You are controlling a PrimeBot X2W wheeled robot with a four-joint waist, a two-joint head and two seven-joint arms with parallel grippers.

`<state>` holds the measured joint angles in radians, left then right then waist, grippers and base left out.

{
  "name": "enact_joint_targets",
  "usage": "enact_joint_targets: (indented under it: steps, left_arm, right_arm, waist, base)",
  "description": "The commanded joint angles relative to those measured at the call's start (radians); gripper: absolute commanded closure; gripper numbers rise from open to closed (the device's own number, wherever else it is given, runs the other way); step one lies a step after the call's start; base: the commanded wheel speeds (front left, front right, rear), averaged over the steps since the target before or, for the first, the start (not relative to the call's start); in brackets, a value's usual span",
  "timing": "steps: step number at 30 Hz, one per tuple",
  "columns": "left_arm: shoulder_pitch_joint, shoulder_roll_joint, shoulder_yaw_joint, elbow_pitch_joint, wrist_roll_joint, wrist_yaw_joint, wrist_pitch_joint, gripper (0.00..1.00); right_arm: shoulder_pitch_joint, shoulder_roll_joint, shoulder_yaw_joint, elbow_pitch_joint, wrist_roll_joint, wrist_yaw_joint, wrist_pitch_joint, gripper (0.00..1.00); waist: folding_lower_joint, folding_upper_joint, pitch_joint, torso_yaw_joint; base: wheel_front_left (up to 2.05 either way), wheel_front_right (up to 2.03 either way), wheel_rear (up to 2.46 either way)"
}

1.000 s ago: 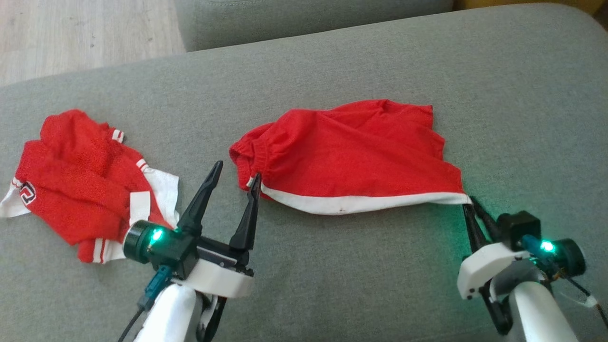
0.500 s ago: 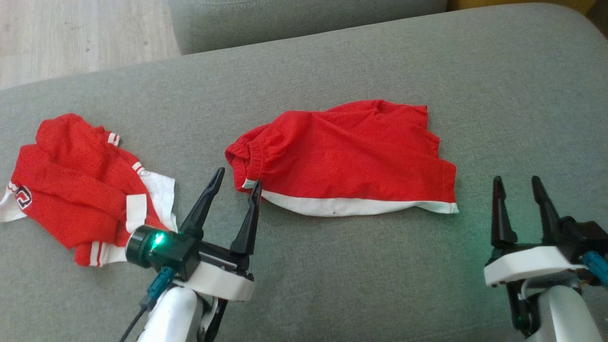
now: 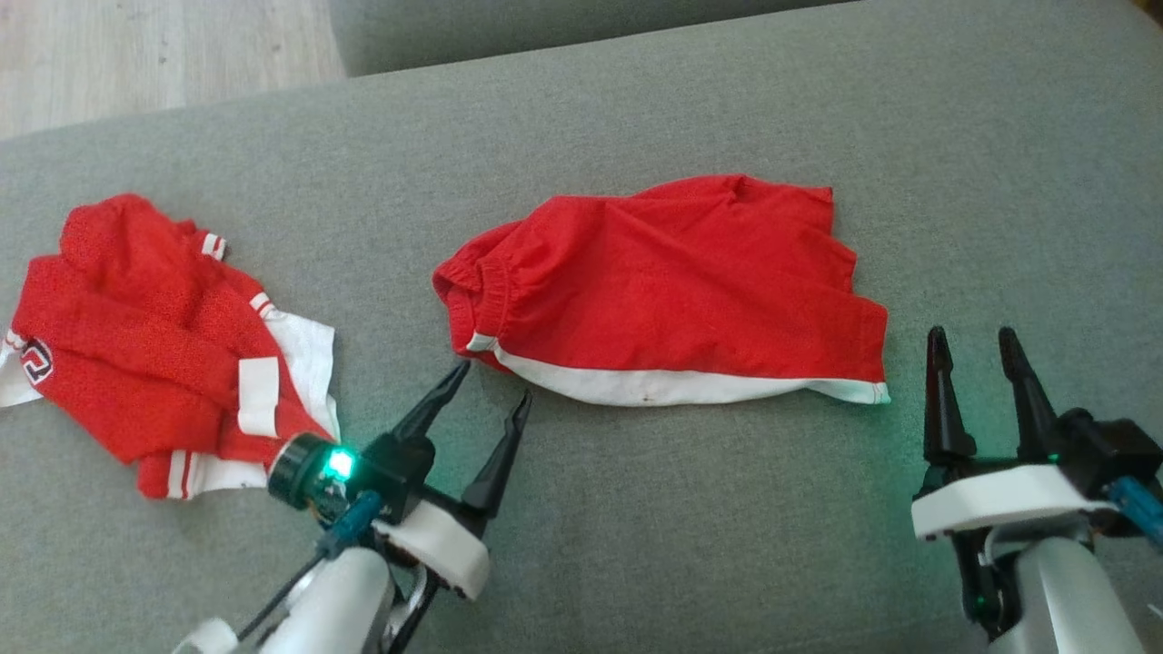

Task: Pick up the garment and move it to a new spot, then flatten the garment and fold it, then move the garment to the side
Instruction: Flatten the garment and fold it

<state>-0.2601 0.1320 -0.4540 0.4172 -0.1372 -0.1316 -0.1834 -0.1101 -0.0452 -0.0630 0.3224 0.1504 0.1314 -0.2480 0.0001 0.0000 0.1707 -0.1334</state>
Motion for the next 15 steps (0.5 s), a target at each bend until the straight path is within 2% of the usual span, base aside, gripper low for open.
enact_joint_targets:
  steps: [1,6,15]
  left_arm:
    - [-0.059,0.033,0.003,-0.018,-0.014,0.002,0.014,0.00]
    - [-0.103,0.072,-0.040,-0.003,-0.040,0.001,0.040,0.00]
    - [-0.155,0.097,-0.032,0.010,-0.046,0.015,0.043,0.00]
  right_arm:
    - [-0.031,-0.005,0.029,-0.040,0.012,-0.001,-0.013,0.00]
    - [-0.029,-0.005,0.035,-0.038,0.014,-0.001,-0.014,0.00]
    - [-0.036,-0.005,0.041,-0.035,0.018,-0.001,-0.014,0.00]
  waist:
    - [-0.0001,0.0000,0.009,-0.002]
    - [-0.0001,0.0000,0.023,-0.002]
    - [-0.0001,0.0000,0.038,-0.008]
  base:
    - [0.00,0.00,0.00]
    - [0.00,0.00,0.00]
    - [0.00,0.00,0.00]
